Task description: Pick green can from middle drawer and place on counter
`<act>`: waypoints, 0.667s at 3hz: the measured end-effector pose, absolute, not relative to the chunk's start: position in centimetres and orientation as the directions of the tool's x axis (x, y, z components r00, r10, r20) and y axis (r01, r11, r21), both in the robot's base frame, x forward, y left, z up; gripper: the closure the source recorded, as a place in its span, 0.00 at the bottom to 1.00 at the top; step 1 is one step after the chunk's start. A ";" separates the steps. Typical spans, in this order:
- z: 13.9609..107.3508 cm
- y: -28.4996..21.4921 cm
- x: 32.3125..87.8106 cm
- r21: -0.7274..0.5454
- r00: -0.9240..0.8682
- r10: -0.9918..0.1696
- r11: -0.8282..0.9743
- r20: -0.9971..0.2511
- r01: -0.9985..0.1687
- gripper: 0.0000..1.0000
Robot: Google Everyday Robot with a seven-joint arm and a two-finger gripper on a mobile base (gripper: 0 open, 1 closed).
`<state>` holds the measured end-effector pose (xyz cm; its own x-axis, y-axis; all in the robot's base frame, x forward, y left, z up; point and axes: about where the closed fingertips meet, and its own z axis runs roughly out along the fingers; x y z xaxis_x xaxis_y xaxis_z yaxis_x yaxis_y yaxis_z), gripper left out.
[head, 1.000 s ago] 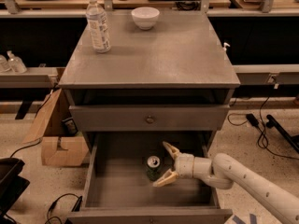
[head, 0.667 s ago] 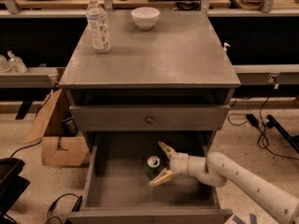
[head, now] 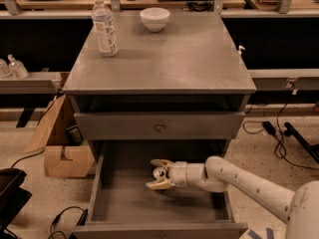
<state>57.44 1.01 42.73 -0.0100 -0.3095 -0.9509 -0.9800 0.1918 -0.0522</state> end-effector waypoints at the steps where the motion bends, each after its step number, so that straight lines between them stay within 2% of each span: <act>1: 42.3 1.5 57.3 -0.049 -0.016 -0.337 0.184 -0.941 -0.982 0.72; 2: 42.5 1.5 57.3 -0.049 -0.016 -0.337 0.184 -0.941 -0.982 0.96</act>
Offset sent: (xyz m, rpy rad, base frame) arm -0.0279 0.0103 0.0186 -0.0523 0.0985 0.0667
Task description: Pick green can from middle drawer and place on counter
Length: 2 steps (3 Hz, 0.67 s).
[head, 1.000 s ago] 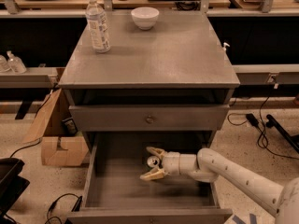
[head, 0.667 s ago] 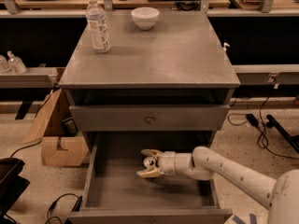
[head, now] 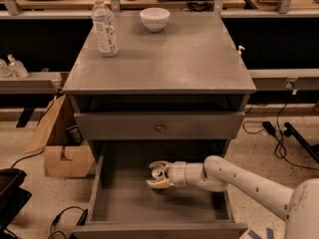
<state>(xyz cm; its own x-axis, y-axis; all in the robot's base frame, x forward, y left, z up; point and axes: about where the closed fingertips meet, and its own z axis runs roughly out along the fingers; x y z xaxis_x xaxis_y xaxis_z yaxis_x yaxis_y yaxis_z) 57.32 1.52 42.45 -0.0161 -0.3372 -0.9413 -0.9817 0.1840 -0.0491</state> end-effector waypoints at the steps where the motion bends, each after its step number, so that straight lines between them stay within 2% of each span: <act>1: 42.5 1.5 57.3 -0.049 -0.016 -0.337 0.184 -0.941 -0.982 1.00; 2: 42.5 1.5 57.3 -0.049 -0.016 -0.337 0.184 -0.941 -0.982 1.00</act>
Offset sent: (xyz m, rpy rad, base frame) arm -0.0972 -0.0940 0.2502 0.0003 -0.0205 0.1382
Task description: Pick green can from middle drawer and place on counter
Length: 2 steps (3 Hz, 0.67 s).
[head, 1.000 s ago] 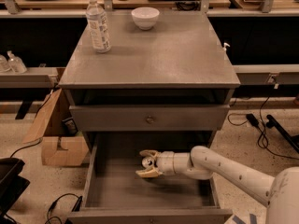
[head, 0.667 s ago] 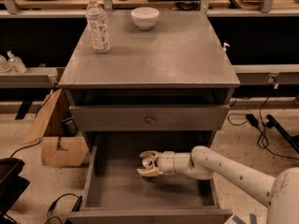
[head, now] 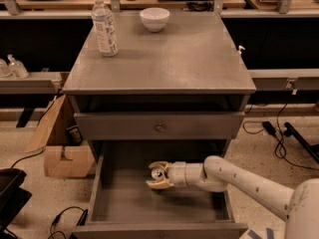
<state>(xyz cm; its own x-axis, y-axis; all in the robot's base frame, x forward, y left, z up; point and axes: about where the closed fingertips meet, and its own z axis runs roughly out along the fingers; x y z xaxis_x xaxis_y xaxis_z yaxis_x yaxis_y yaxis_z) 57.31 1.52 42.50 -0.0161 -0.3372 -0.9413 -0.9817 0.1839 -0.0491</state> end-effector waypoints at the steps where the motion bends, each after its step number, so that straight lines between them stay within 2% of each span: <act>1: 46.9 -0.3 56.1 -0.051 -0.011 -0.343 0.170 -0.939 -0.984 1.00; 2: 55.4 -4.3 51.7 0.017 -0.064 -0.328 0.143 -0.942 -0.990 1.00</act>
Offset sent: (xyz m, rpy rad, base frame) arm -0.0793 -0.1441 0.3678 -0.0883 -0.0391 0.0712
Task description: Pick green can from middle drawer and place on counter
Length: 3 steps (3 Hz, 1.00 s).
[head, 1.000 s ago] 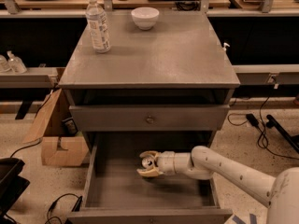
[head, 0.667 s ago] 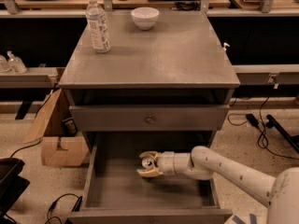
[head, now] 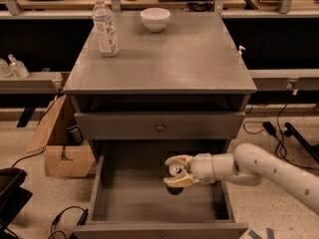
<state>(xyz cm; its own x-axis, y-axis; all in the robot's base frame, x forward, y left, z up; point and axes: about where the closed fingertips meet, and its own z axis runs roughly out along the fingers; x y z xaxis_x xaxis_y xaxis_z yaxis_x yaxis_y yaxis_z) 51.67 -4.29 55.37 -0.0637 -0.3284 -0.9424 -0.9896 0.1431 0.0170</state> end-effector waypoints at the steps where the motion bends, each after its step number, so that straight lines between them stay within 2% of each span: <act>1: 65.7 -8.5 50.7 0.005 -0.054 -0.350 0.142 -0.935 -0.990 1.00; 3: 83.6 -13.5 56.1 -0.051 -0.044 -0.347 0.258 -0.937 -0.965 1.00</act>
Offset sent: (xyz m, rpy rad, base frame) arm 0.0304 -0.1204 0.3228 -0.0086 -0.0966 -0.1203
